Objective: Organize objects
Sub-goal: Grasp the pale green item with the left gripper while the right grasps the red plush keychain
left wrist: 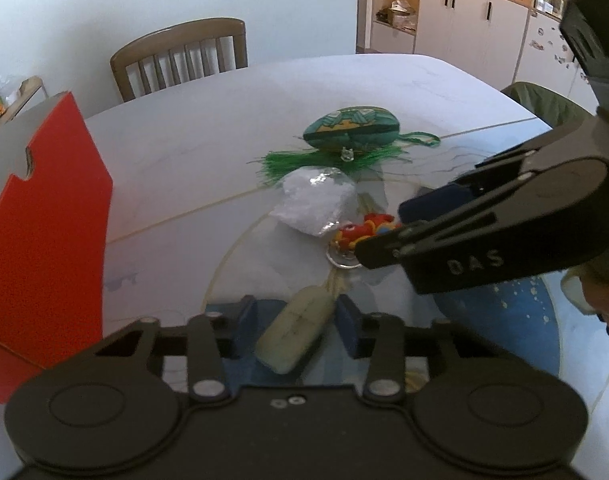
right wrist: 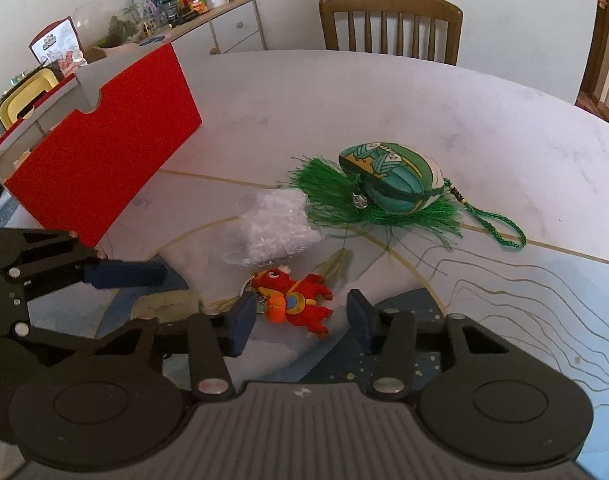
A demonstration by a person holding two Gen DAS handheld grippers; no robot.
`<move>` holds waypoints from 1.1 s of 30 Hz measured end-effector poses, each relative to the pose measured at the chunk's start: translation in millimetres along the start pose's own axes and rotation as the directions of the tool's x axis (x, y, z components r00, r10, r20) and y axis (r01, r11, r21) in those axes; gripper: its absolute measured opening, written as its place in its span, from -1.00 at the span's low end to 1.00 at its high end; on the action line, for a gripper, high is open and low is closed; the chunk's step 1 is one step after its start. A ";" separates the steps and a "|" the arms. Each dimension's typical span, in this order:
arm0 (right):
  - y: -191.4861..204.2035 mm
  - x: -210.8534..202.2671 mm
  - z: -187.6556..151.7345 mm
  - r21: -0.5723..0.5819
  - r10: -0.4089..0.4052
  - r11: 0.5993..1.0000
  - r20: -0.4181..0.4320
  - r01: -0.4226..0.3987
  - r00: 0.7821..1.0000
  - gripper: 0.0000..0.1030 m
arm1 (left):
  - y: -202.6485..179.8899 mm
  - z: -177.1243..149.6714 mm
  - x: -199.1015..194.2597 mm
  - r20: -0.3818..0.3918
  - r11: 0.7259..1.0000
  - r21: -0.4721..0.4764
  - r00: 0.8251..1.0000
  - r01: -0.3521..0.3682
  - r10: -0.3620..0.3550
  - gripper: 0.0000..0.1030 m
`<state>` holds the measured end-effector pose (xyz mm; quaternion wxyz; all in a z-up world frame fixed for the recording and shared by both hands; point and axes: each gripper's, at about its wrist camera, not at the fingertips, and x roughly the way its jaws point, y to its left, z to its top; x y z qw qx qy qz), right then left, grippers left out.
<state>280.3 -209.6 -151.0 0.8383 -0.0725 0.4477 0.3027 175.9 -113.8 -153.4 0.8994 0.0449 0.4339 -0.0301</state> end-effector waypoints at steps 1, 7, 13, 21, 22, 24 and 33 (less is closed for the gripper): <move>0.4 0.0 0.0 0.005 0.000 1.000 0.000 0.000 1.000 -0.20 | -0.9 0.1 -0.4 -0.001 1.000 0.003 1.000 0.000 0.000 -0.30; 2.9 -4.9 -4.1 0.027 0.004 1.000 0.008 -0.004 1.000 -0.31 | 3.2 1.1 -2.7 -0.021 0.999 -0.032 1.000 0.001 -0.002 -0.37; 0.5 -20.7 -9.4 0.095 0.024 0.995 0.026 -0.026 0.999 -0.33 | 15.9 -1.1 -10.4 -0.048 0.992 -0.129 0.999 0.010 -0.017 -0.38; 10.7 -52.1 -14.6 0.103 0.019 0.994 0.070 -0.026 0.997 -0.34 | 24.4 -0.6 -28.8 -0.040 0.982 -0.185 0.998 0.043 -0.051 -0.49; 11.8 -55.7 -15.3 0.105 0.022 0.994 0.074 -0.029 0.997 -0.34 | 24.6 -1.1 -30.0 -0.039 0.982 -0.186 0.998 0.043 -0.051 -0.50; 14.1 -63.0 -16.8 0.110 0.020 0.993 0.083 -0.029 0.996 -0.34 | 26.8 -2.1 -34.3 -0.037 0.979 -0.198 0.998 0.048 -0.056 -0.51; 29.1 -99.6 -17.7 0.116 0.030 0.992 0.141 -0.046 0.990 -0.34 | 44.3 -8.8 -62.6 -0.002 0.961 -0.265 0.997 0.075 -0.078 -0.52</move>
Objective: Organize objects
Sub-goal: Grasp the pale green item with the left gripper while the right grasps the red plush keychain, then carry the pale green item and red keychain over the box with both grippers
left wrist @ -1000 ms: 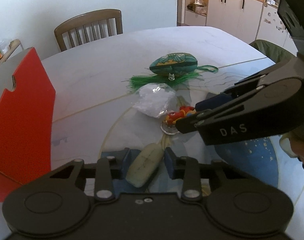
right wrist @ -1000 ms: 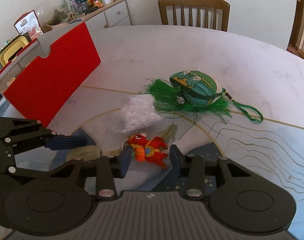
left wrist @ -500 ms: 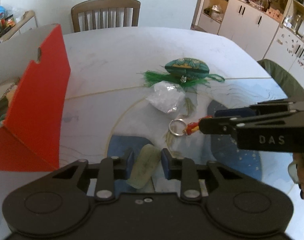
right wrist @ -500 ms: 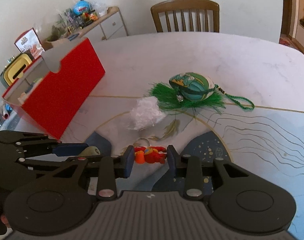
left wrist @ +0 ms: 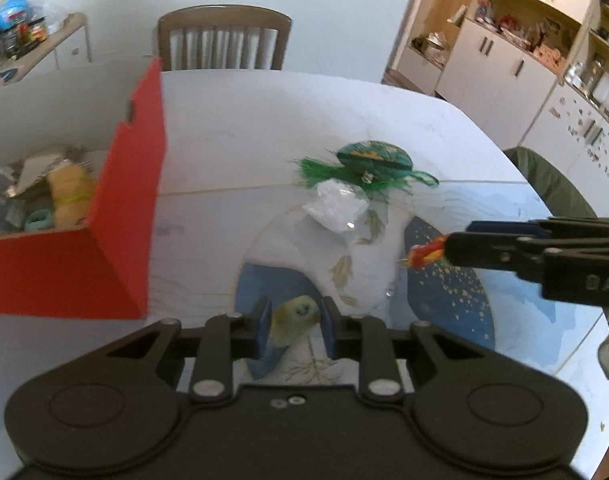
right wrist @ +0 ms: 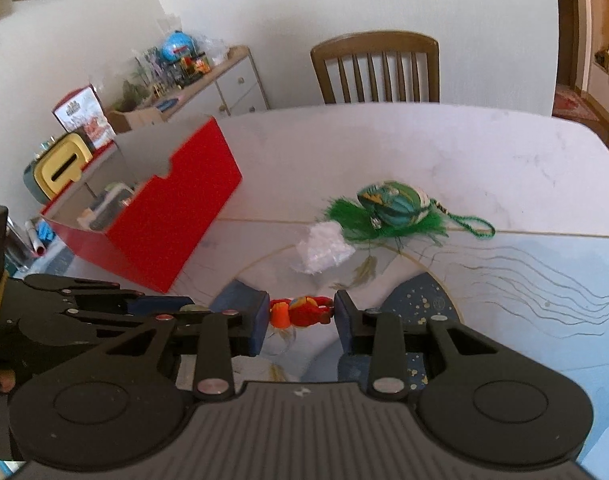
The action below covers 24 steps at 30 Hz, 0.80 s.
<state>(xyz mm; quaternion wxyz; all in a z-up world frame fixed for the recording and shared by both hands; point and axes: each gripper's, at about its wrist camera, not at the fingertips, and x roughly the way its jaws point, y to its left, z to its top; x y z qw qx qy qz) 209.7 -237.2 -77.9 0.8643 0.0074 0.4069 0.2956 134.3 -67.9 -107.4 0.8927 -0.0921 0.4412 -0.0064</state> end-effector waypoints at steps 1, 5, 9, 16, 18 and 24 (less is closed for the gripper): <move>2.1 -3.4 1.1 0.000 0.003 1.000 0.004 -0.003 1.000 -0.34 | 4.4 0.8 -3.5 -0.001 1.000 -0.023 1.000 0.006 -0.007 -0.52; 11.1 -14.9 6.7 -0.003 0.003 1.000 0.021 -0.003 1.000 -0.34 | 17.2 8.9 -20.3 0.009 0.996 -0.082 0.999 0.039 -0.039 -0.52; 24.9 -24.7 13.5 -0.028 0.002 1.000 0.041 -0.001 0.999 -0.34 | 31.5 19.4 -40.8 0.028 0.986 -0.136 0.996 0.093 -0.090 -0.52; 58.1 -31.9 27.2 -0.059 0.006 0.998 0.072 -0.002 0.997 -0.34 | 60.8 35.6 -68.3 0.050 0.983 -0.152 0.995 0.099 -0.092 -0.52; 68.7 -31.0 31.8 -0.064 0.009 0.998 0.079 -0.004 0.997 -0.34 | 73.0 39.8 -74.6 0.055 0.983 -0.158 0.995 0.096 -0.088 -0.52; 105.2 -23.8 46.1 -0.088 0.023 0.996 0.101 -0.014 0.995 -0.35 | 108.3 51.8 -94.5 0.075 0.989 -0.139 0.996 0.055 -0.045 -0.52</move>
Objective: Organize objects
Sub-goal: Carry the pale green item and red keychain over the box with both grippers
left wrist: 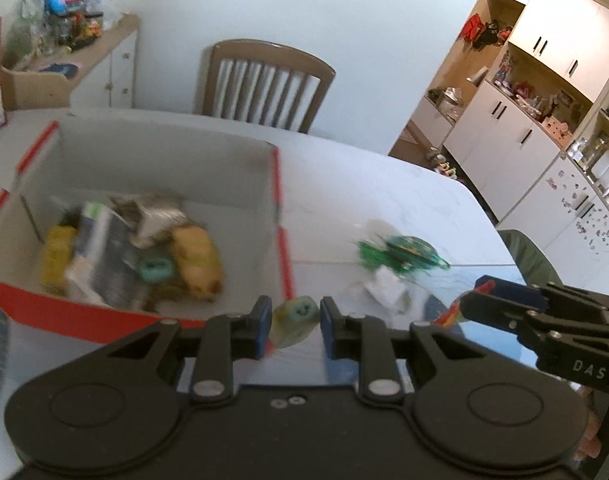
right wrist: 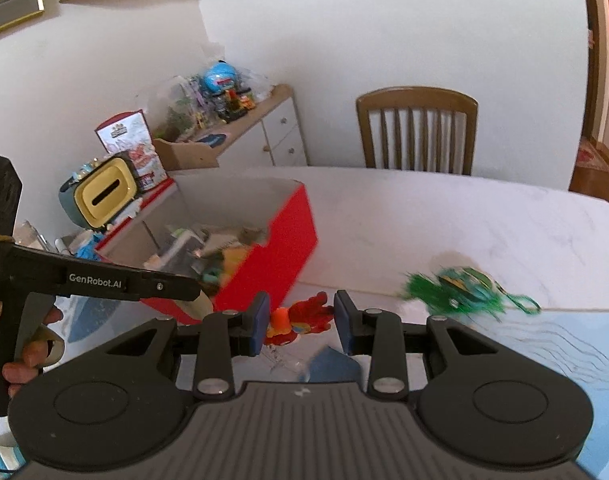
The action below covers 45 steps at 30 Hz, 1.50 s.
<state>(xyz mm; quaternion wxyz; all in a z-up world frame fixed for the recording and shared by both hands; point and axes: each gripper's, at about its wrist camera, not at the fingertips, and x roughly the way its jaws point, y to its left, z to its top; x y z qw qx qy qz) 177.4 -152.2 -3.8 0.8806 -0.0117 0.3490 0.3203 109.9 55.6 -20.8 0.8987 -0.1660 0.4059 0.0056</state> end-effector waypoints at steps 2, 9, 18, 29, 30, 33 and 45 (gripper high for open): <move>13.3 4.4 6.1 -0.011 -0.002 1.000 0.008 0.002 1.000 -0.46 | 10.8 5.8 -5.4 0.004 1.000 0.009 1.000 -0.012 0.012 -0.52; 54.8 27.2 29.7 -0.056 0.006 0.998 0.020 -0.005 1.000 -0.57 | 50.4 25.0 -18.6 0.016 0.999 0.029 0.999 -0.045 0.045 -0.52; 68.5 53.5 19.0 -0.052 -0.034 0.998 -0.034 0.032 0.999 -0.57 | 88.1 31.0 -27.3 0.021 0.998 0.036 0.999 -0.049 0.048 -0.52; 47.7 102.9 -46.3 -0.030 -0.055 0.998 -0.228 0.050 0.972 -0.41 | 102.6 24.3 -23.1 -0.007 0.998 0.038 0.999 -0.052 0.053 -0.52; 46.5 107.0 -49.8 -0.030 -0.055 0.998 -0.234 0.049 0.971 -0.39 | 102.6 23.4 -23.0 -0.009 0.998 0.038 0.999 -0.053 0.054 -0.52; 39.6 117.9 -58.9 -0.010 -0.048 0.999 -0.248 0.047 0.967 -0.12 | 101.6 22.3 -23.8 -0.005 0.997 0.043 0.998 -0.060 0.060 -0.52; 40.7 150.0 -69.5 -0.088 -0.066 0.995 -0.288 0.043 0.955 0.15 | 96.1 20.1 -22.4 -0.001 0.996 0.043 0.997 -0.083 0.083 -0.52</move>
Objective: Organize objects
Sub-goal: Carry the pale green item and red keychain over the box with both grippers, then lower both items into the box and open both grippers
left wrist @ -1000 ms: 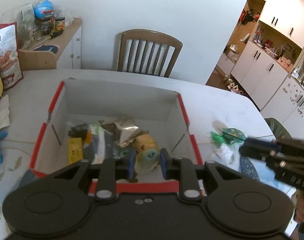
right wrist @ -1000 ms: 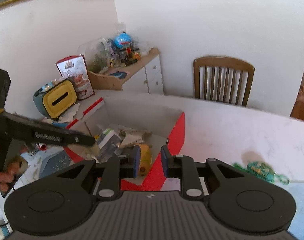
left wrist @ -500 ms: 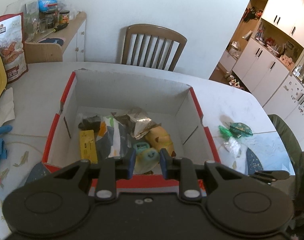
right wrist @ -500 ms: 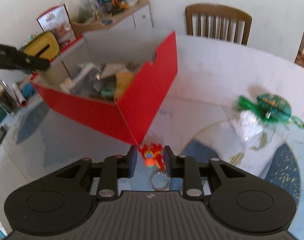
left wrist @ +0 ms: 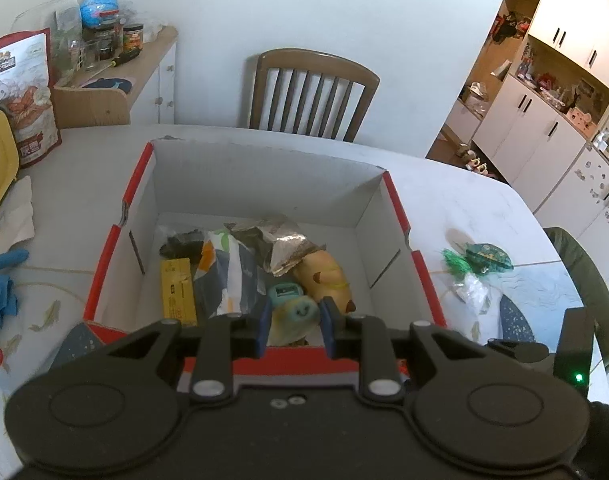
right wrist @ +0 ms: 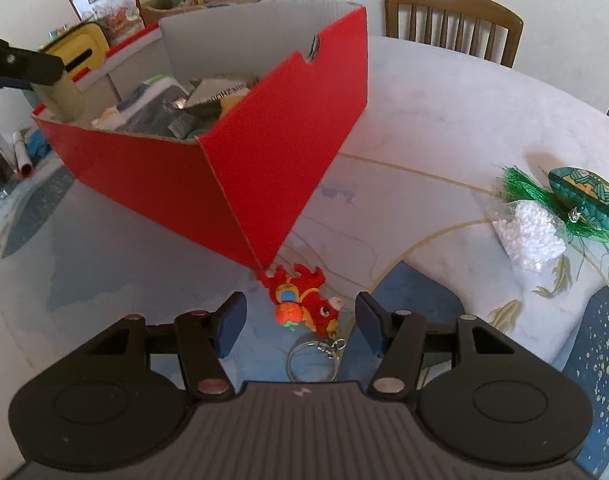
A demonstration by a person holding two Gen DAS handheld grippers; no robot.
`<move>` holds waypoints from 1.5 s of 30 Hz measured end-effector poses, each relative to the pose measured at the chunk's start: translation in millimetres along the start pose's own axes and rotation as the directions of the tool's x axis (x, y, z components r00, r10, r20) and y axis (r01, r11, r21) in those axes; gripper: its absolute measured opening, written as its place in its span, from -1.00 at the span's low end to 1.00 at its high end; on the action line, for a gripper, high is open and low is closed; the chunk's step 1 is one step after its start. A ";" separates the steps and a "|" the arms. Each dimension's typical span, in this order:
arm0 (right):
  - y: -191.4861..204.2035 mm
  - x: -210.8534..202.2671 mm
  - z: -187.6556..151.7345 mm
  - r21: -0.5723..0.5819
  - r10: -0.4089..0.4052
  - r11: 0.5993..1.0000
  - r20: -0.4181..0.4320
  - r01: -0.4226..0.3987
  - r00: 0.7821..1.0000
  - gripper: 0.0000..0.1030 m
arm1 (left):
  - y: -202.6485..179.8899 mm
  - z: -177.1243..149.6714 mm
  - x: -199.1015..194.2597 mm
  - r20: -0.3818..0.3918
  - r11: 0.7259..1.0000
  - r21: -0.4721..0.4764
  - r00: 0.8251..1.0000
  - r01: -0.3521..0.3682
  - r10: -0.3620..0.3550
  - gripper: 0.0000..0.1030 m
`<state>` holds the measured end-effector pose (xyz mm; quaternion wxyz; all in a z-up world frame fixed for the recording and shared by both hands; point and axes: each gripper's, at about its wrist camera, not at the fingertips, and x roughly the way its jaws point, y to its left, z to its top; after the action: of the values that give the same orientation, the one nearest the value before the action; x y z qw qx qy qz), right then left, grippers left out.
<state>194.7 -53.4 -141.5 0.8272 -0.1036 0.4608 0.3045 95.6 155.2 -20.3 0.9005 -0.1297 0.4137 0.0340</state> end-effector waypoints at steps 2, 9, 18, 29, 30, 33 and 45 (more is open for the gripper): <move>-0.6 2.4 -0.6 -0.014 -0.017 1.000 -0.001 0.017 1.000 0.15 | -0.3 -0.4 0.5 0.002 1.000 -0.004 1.000 -0.002 0.002 -0.52; 4.3 4.6 -3.6 -0.059 -0.048 0.997 0.005 0.048 0.999 0.11 | -0.2 -0.1 1.7 0.003 1.000 -0.014 1.000 -0.006 0.006 -0.52; 9.0 -1.8 -2.6 -0.055 -0.033 0.998 0.010 0.033 0.999 -0.26 | 3.6 -2.5 7.9 -0.013 1.000 -0.026 1.000 -0.008 0.008 -0.52; 15.1 -72.6 23.1 0.033 0.060 0.997 0.098 -0.063 0.993 -0.26 | 10.8 9.8 1.0 0.007 1.000 -0.029 1.000 0.010 -0.009 -0.53; 17.3 -79.5 27.8 0.030 0.069 0.997 0.112 -0.073 0.991 -0.26 | 11.3 11.7 -0.2 0.012 1.000 -0.027 1.000 0.011 -0.011 -0.53; 24.2 -99.5 46.1 0.016 0.104 0.994 0.160 -0.108 0.982 -0.26 | 14.4 18.5 -3.6 0.027 1.000 -0.027 1.000 0.013 -0.013 -0.53; 57.8 -77.0 105.5 -0.044 0.086 0.996 0.188 -0.079 0.978 -0.26 | 36.2 37.4 7.7 0.020 0.999 -0.032 1.000 -0.015 0.015 -0.53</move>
<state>203.8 8.6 -13.2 0.8518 -0.0698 0.3785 0.3553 122.0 199.6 -10.2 0.9022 -0.1406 0.4049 0.0486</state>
